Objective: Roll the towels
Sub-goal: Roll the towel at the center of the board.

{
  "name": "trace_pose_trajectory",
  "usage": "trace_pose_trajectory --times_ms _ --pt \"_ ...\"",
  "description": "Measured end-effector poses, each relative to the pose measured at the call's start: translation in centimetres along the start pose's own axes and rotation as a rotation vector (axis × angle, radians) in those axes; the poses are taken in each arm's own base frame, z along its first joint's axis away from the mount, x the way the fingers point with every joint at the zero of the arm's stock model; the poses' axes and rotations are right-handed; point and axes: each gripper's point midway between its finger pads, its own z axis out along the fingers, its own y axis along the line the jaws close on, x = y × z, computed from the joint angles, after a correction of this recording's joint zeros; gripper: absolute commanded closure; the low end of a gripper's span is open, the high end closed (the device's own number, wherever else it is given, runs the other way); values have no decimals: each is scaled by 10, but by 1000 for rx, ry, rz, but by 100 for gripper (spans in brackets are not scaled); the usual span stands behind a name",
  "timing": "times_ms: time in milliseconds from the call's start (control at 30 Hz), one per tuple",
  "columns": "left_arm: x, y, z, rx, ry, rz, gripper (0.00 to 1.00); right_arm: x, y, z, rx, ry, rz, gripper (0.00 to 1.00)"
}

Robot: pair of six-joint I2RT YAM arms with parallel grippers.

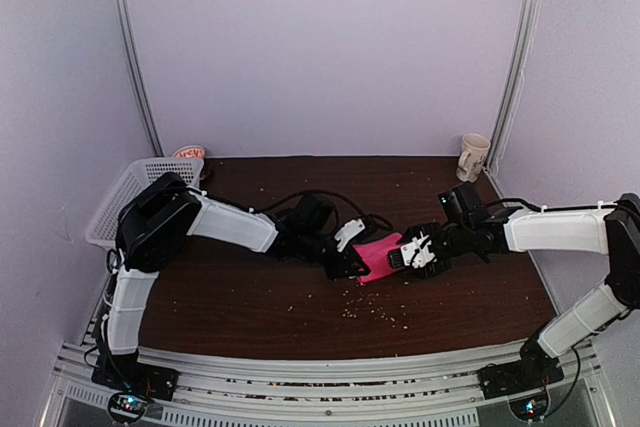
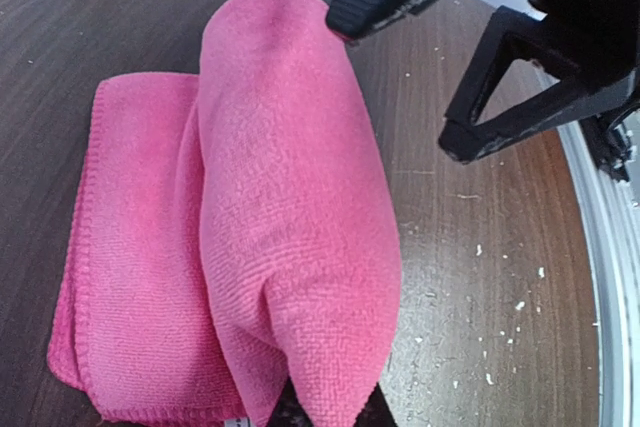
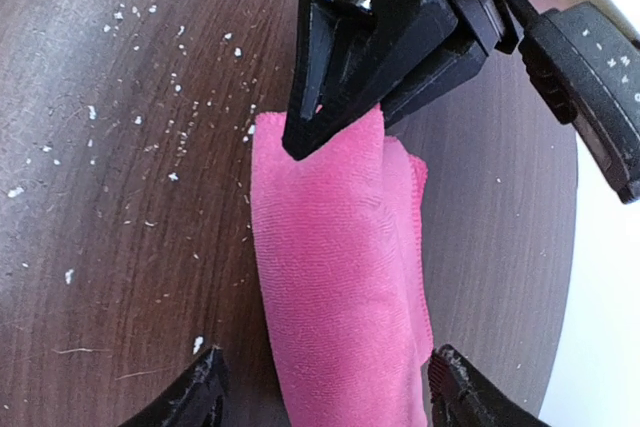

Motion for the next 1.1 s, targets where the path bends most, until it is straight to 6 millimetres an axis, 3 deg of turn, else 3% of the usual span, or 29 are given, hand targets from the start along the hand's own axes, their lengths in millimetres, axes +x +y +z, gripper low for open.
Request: trace_pose_trajectory --times_ms 200,500,700,933,1100 --pt "-1 4 1 78 -9 -60 100 0 -6 8 34 16 -58 37" --pt "0 5 0 113 -11 -101 100 6 4 26 14 63 -110 41" --pt "0 6 -1 116 -13 -114 100 15 7 34 20 104 -117 52" --pt "0 6 -1 118 -22 -129 86 19 6 48 23 140 -111 72" --pt "4 7 -4 118 -38 -135 59 16 -1 52 9 153 -95 83"
